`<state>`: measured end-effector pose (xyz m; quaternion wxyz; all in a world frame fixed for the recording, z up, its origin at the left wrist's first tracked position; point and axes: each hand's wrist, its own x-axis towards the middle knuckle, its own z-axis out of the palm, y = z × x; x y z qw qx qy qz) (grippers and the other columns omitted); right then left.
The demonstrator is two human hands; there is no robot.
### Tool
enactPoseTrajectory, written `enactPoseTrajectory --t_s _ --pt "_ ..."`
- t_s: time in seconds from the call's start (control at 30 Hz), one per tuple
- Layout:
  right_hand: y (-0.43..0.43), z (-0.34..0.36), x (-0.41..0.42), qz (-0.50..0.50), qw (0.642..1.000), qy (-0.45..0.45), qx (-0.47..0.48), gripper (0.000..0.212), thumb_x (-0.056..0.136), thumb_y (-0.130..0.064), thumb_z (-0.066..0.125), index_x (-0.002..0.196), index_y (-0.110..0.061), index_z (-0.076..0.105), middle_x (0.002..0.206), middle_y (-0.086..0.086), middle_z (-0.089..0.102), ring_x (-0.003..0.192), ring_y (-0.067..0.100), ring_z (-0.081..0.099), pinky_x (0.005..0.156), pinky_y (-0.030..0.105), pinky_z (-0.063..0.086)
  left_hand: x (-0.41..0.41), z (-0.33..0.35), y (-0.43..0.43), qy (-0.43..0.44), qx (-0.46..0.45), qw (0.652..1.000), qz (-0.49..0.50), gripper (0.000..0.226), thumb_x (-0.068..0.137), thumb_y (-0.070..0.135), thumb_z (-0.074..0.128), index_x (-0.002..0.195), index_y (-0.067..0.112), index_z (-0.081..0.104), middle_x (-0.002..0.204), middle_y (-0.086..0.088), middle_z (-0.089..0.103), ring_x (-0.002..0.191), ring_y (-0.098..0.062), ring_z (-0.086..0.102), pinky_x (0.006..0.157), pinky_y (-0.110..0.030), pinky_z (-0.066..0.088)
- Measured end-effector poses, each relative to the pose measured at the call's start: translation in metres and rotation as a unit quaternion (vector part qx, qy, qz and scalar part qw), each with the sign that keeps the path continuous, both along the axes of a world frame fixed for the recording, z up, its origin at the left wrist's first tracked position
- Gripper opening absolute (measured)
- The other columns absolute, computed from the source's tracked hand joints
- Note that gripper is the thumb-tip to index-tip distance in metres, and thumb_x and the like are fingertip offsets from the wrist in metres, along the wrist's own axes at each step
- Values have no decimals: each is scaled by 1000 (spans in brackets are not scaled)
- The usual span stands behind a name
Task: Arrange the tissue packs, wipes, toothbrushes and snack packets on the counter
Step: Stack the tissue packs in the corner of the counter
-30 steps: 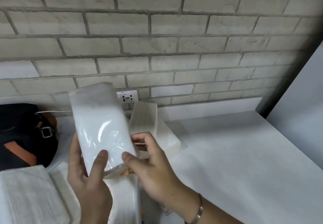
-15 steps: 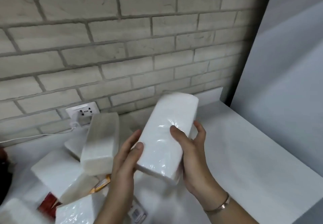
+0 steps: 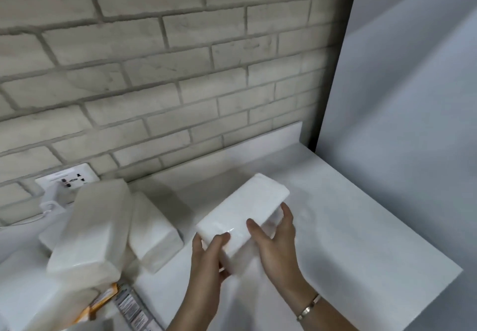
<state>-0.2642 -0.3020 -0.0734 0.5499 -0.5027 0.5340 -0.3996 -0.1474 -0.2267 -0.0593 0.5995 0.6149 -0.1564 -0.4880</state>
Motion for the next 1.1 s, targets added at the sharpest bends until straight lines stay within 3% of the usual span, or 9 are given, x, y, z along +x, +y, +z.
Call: enactPoseTrajectory --t_s 0.1,0.27,0.4,0.5,0.6,0.7,0.8,0.9,1.1 --pt "-24 -27 -20 41 964 218 -149 77 80 -68 59 150 -48 34 164 -3 17 150 18 17 118 44 33 2 -20 -30 -46 32 998 -42 41 78 37 71 117 28 64 91 7 73 84 -20 72 72 -37 58" --pt "-61 -73 -40 148 868 385 -274 58 90 -63 49 145 -45 47 161 -5 35 148 16 31 106 40 45 -11 -62 -88 -129 42 991 -2 18 91 29 63 107 32 72 100 5 79 94 -21 74 90 -42 58" --pt "-105 -77 -41 171 856 419 -250 61 95 -59 39 154 -45 31 170 -4 18 157 20 15 118 40 32 -27 -73 -140 -197 50 977 62 8 96 27 63 99 29 71 81 -7 72 72 -23 67 73 -36 55" --pt "-146 -73 -46 185 848 439 -231 62 98 -53 44 156 -45 24 171 -5 9 158 18 7 121 44 28 -31 -75 -179 -212 63 974 42 21 97 34 65 118 32 66 85 -2 75 81 -16 71 72 -31 54" --pt "-187 -69 -52 203 832 465 -226 65 99 -46 48 157 -46 20 171 -5 7 158 18 6 122 48 25 -33 -73 -219 -193 81 976 53 54 94 38 71 142 21 53 106 -1 71 97 -21 67 88 -34 53" --pt "-223 -63 -56 209 819 484 -227 70 97 -42 53 157 -46 18 171 -3 8 157 20 10 120 50 25 -41 -65 -249 -171 65 980 75 56 93 28 73 141 17 45 121 -3 64 105 -22 62 92 -32 47" --pt "-258 -58 -58 199 810 500 -234 70 91 -40 58 153 -45 25 167 -1 16 153 21 20 112 50 34 -52 -64 -275 -171 32 985 20 46 89 17 71 130 20 51 125 -2 66 112 -20 64 99 -37 52" --pt "-293 -52 -64 203 799 519 -225 72 89 -39 60 153 -42 26 165 1 18 150 22 24 110 52 34 -60 -61 -299 -152 2 987 -49 67 77 23 72 139 20 46 132 -1 62 122 -20 60 106 -41 50" --pt "-355 -44 -81 224 804 523 -175 78 88 -32 59 157 -40 22 168 2 13 153 22 17 115 53 29 -71 -46 -351 -129 21 977 -170 94 92 22 70 163 18 9 163 0 31 144 -19 38 109 -33 36"
